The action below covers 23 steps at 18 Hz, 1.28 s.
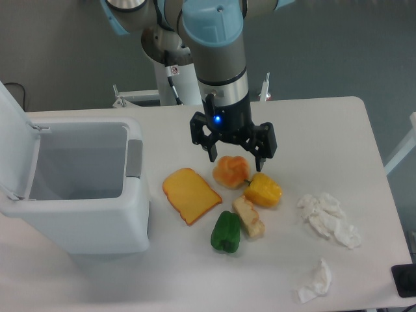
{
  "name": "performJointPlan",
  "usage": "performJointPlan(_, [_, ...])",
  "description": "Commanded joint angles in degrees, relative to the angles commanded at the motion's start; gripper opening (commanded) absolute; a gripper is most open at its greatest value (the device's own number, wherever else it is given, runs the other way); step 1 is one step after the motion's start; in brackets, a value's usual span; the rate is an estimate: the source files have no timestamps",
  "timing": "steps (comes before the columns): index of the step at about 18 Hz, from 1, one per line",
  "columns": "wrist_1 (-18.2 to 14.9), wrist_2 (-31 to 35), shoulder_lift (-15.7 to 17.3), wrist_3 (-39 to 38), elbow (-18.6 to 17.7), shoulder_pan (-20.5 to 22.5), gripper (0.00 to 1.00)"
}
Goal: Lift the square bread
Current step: 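Move the open gripper over the orange and yellow peppers, then shift the gripper toward the small tan bread chunk by the green pepper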
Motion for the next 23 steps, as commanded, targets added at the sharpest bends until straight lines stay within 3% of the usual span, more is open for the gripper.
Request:
performJointPlan(5, [3.0,0.3,-0.5,0.0,-2.8,-0.1,1.00])
performJointPlan(10, [3.1,0.1,-1.1,-0.4,-2.9,0.2,1.00])
performJointPlan(18, [3.1,-0.5,-5.3,-7.5,-2.8,2.5,1.00])
performJointPlan(23, [3.2,-0.3,-9.7,-11.5,-2.5,2.4,1.00])
